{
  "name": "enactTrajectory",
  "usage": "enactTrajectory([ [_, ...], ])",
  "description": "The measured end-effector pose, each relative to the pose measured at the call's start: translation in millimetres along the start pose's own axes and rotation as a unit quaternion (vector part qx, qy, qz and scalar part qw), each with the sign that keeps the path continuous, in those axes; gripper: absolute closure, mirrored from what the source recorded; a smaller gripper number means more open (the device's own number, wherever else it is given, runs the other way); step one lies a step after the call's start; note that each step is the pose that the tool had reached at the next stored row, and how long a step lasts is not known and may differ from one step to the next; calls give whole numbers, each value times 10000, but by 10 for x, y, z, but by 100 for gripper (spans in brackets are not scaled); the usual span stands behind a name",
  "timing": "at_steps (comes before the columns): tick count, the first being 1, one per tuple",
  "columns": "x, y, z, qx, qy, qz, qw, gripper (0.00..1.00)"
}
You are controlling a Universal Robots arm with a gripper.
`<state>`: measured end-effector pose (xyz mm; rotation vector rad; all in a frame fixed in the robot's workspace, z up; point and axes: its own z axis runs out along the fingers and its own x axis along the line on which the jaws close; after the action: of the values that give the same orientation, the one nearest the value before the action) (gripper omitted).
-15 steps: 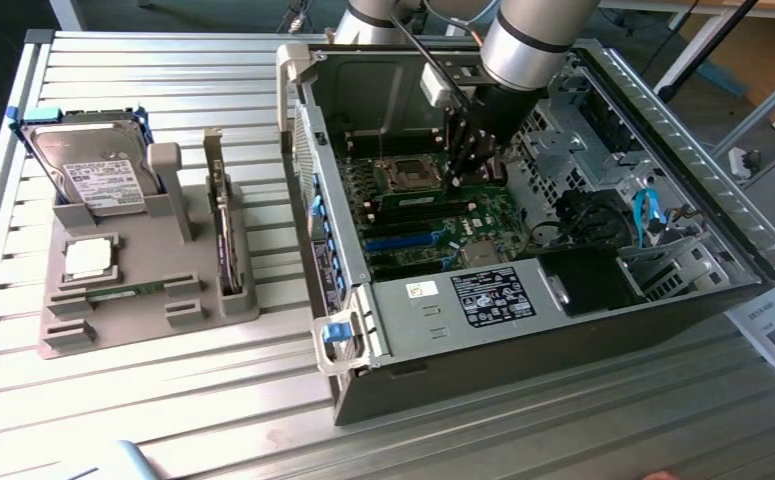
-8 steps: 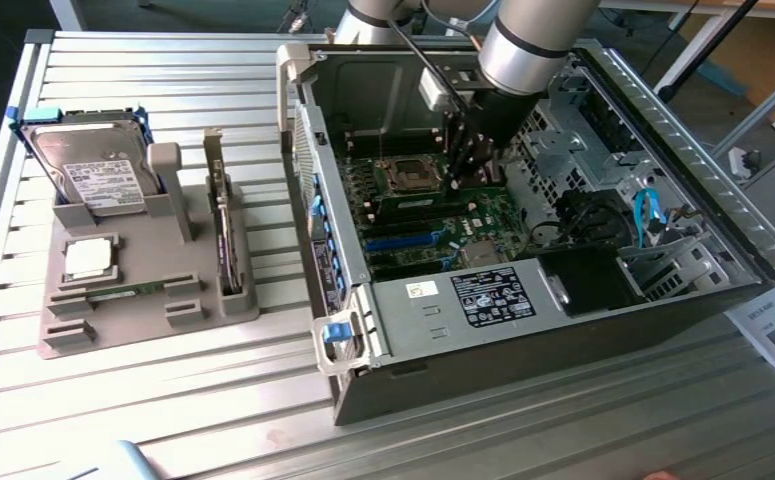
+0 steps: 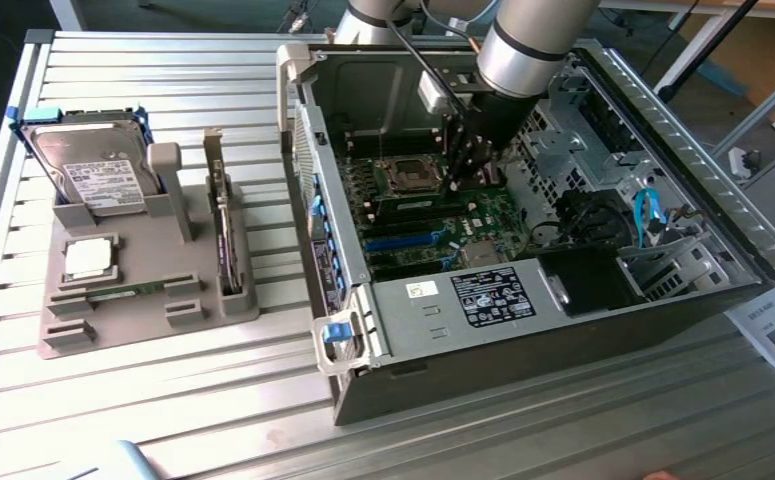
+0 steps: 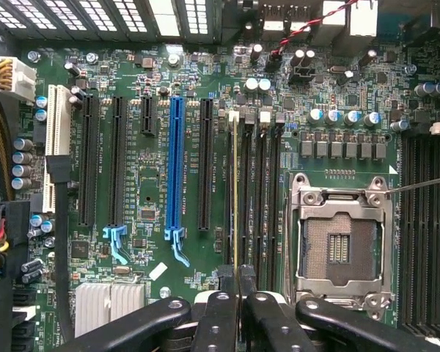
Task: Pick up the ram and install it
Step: 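Insert the ram into the slot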
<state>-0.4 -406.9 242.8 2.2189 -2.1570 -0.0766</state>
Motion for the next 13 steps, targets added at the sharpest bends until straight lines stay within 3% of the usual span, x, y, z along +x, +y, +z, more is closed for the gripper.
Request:
enactTrajectory([
  [13, 19, 0, -1, 0, -13, 27, 10000, 88],
])
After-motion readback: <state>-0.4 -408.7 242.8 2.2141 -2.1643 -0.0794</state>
